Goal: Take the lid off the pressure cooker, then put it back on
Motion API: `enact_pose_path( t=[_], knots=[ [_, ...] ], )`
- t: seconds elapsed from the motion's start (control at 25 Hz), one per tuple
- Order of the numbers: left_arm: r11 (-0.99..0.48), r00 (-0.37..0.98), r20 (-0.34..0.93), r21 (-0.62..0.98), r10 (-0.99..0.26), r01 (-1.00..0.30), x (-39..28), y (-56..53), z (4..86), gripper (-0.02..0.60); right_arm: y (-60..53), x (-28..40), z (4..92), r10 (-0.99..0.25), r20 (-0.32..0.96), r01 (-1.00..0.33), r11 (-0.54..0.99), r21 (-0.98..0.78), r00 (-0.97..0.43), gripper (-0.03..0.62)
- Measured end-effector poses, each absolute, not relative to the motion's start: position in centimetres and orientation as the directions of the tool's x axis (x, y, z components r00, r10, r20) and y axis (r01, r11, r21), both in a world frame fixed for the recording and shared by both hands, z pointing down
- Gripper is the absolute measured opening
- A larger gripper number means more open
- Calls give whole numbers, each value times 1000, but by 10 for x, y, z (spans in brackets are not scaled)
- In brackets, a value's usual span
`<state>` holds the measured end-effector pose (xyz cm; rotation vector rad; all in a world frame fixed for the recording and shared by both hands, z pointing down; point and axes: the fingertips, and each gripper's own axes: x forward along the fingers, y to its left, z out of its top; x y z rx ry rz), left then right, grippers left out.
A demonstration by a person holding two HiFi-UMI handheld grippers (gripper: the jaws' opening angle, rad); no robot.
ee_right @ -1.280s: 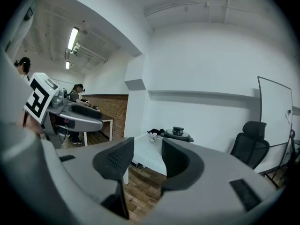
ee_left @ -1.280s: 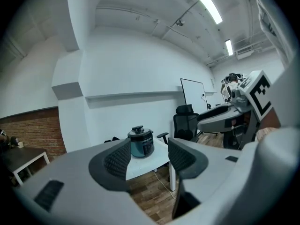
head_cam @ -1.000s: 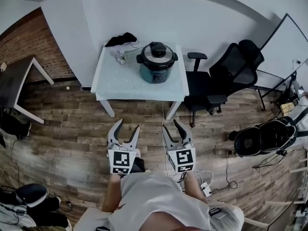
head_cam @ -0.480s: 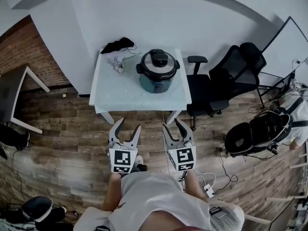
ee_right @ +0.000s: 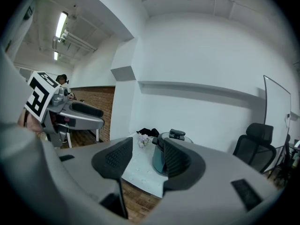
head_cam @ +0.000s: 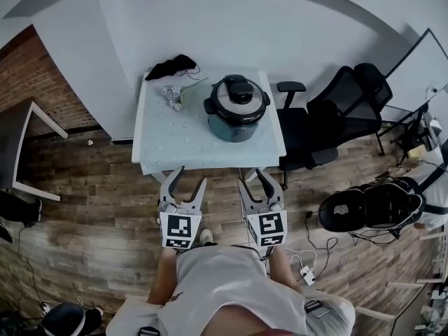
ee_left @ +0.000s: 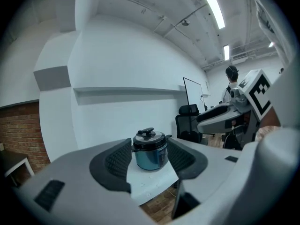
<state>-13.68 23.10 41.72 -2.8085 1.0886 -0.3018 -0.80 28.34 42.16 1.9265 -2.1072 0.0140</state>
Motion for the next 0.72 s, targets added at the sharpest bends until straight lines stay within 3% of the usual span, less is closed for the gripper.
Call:
enact_pose_path(
  t=[0.72],
  knots=[
    [-751, 737, 146, -148, -660, -643, -124, 161, 425, 232, 215, 3, 427, -972, 231, -976, 93, 195, -46, 207]
  ],
)
